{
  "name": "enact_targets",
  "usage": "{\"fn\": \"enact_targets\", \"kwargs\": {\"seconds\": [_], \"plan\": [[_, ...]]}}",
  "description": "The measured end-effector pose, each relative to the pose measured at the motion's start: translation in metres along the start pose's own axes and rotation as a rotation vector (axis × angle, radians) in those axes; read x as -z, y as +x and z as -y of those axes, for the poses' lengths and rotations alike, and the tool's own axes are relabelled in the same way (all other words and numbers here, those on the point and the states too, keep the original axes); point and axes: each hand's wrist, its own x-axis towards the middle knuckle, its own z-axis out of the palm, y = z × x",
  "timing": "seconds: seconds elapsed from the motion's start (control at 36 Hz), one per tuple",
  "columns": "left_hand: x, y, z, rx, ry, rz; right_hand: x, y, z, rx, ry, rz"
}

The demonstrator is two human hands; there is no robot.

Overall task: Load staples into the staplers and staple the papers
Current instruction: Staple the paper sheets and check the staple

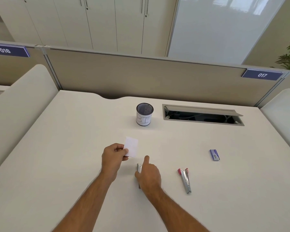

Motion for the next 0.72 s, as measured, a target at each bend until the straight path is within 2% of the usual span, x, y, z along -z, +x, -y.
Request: {"fn": "enact_targets", "kwargs": {"seconds": [0.14,0.22,0.31,0.39,0.5,0.61,0.72], "plan": [[-0.003,-0.004,-0.003,-0.030,0.039,0.008,0.005,0.001,-0.003,-0.041,-0.002,0.008],[-0.007,-0.007,-0.006,-0.044,0.049,0.002,0.014,0.001,-0.006,-0.095,0.026,-0.063],[-0.015,-0.011,-0.009,-0.097,0.110,0.001,0.029,0.002,-0.005,-0.185,0.284,-0.163],[-0.025,-0.019,-0.013,-0.182,0.195,0.024,0.050,0.004,0.000,-0.243,0.681,-0.229],[-0.039,-0.028,-0.019,-0.304,0.253,0.038,0.082,0.007,0.002,-0.325,1.133,-0.103],[-0.049,-0.036,-0.026,-0.407,0.274,0.071,0.103,0.005,-0.008,-0.277,1.320,0.071],[-0.059,-0.043,-0.031,-0.338,0.210,0.079,0.108,0.004,-0.020,-0.157,1.306,0.034]]}}
